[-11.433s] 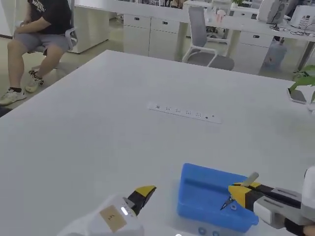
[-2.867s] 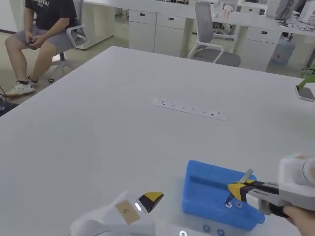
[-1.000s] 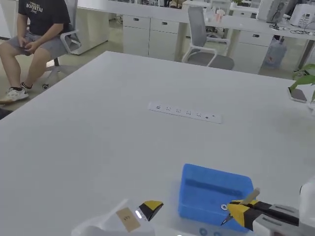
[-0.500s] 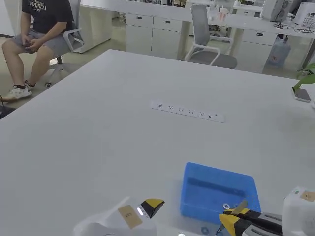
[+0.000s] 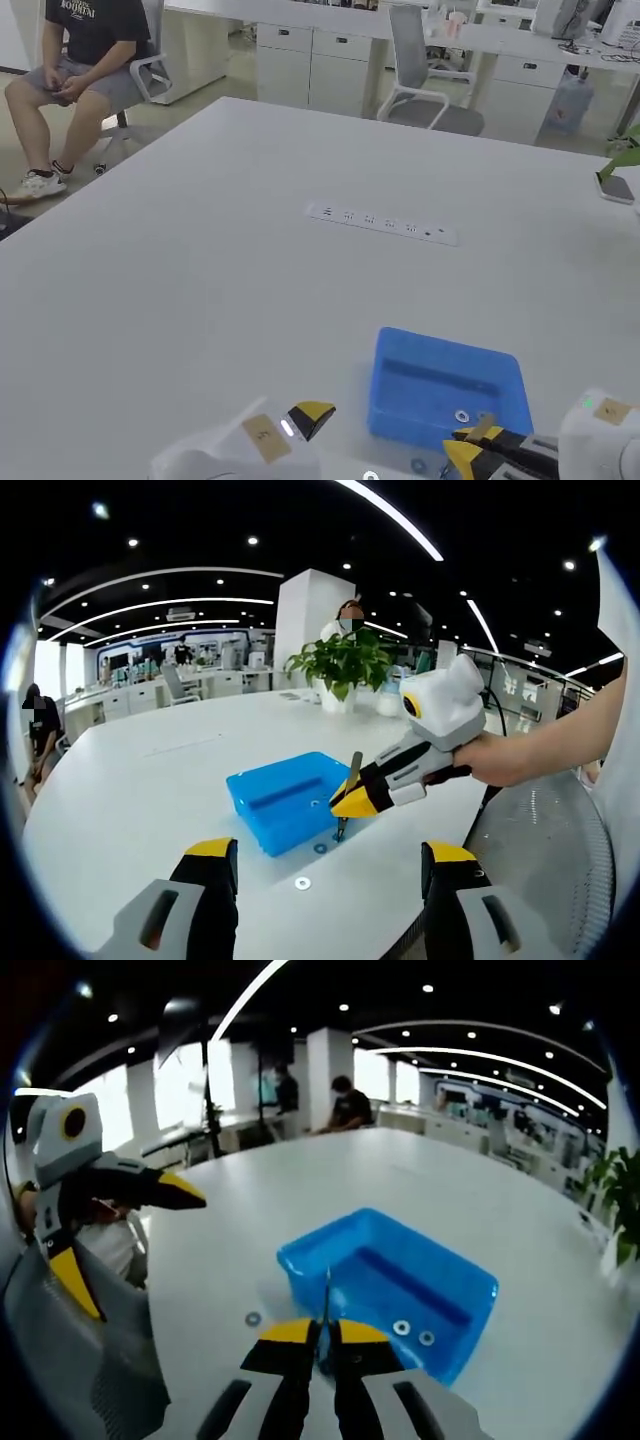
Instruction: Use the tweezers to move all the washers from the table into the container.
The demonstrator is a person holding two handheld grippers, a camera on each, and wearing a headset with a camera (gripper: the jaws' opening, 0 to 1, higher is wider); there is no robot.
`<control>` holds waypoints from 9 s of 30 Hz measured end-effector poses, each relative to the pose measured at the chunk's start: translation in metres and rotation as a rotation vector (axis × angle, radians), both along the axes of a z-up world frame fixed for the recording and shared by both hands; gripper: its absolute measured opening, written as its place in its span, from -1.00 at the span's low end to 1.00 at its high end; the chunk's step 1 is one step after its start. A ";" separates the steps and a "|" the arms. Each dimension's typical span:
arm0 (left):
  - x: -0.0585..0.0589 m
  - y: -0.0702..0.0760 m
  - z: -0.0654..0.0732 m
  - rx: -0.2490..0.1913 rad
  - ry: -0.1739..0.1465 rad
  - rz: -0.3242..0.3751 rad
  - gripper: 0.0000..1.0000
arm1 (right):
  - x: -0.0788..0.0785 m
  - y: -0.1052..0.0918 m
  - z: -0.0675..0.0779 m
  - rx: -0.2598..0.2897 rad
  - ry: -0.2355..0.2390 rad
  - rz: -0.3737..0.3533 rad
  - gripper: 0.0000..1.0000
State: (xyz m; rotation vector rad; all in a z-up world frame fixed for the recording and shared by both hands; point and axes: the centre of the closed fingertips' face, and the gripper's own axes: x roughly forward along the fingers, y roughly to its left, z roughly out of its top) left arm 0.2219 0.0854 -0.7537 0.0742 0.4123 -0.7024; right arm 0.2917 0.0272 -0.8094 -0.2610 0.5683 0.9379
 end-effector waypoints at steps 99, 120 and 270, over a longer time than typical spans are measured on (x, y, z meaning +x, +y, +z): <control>0.001 0.002 0.002 -0.021 0.000 0.008 0.49 | 0.073 0.004 0.032 0.036 0.032 -0.049 -0.93; 0.001 0.003 0.000 -0.011 0.009 0.011 0.49 | 0.075 0.006 0.001 -0.030 0.082 -0.030 -0.93; -0.001 0.002 -0.008 0.024 0.028 -0.017 0.43 | -0.035 0.022 0.007 0.002 0.186 0.158 -0.93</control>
